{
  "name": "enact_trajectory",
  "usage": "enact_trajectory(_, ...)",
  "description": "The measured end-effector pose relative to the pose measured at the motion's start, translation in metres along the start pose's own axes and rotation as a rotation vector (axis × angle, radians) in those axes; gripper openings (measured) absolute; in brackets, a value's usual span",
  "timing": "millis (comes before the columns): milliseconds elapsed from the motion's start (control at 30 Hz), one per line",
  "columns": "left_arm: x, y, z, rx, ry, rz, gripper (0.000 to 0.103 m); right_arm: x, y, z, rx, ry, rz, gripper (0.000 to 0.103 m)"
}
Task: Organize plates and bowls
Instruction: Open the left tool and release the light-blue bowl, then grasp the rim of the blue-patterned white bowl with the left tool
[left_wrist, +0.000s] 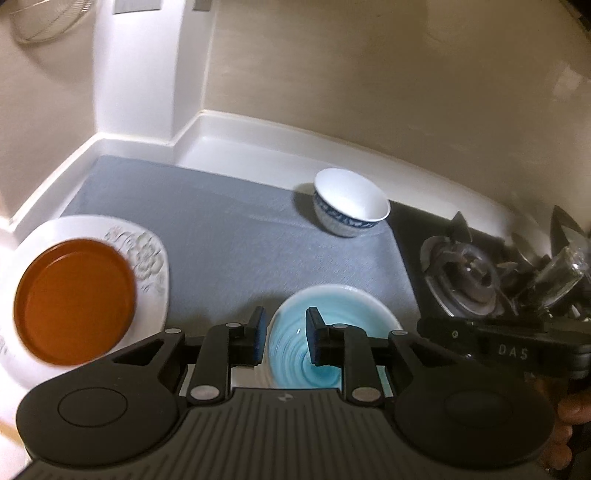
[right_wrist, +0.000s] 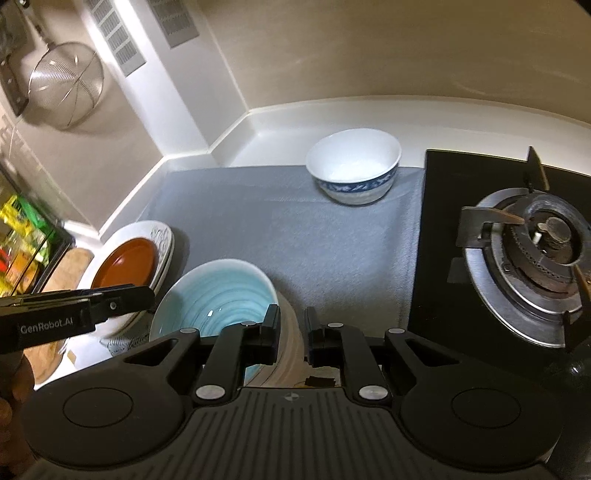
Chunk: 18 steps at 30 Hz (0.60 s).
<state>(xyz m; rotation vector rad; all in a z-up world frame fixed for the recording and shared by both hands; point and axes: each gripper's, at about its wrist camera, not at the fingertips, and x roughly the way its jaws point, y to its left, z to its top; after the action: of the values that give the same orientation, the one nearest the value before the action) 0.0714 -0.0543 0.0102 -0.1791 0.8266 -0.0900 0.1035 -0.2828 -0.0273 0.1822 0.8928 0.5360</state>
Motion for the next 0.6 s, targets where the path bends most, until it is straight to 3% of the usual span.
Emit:
enact_trajectory(167, 0.015, 0.007, 0.023, 0.031, 0.010, -0.075, 0.025, -0.003, 0.001, 0.002, 0.045, -0.011, -0.060, 0.015)
enact_trajectory(433, 0.058, 0.009, 0.079, 0.074, 0.015, -0.195, 0.023, -0.027, 0.012, 0.005, 0.149, -0.100, -0.141, 0.015)
enact_trajectory(600, 0.107, 0.013, 0.115, 0.012, 0.044, -0.244, 0.024, -0.044, 0.018, -0.004, 0.186, -0.134, -0.210, 0.015)
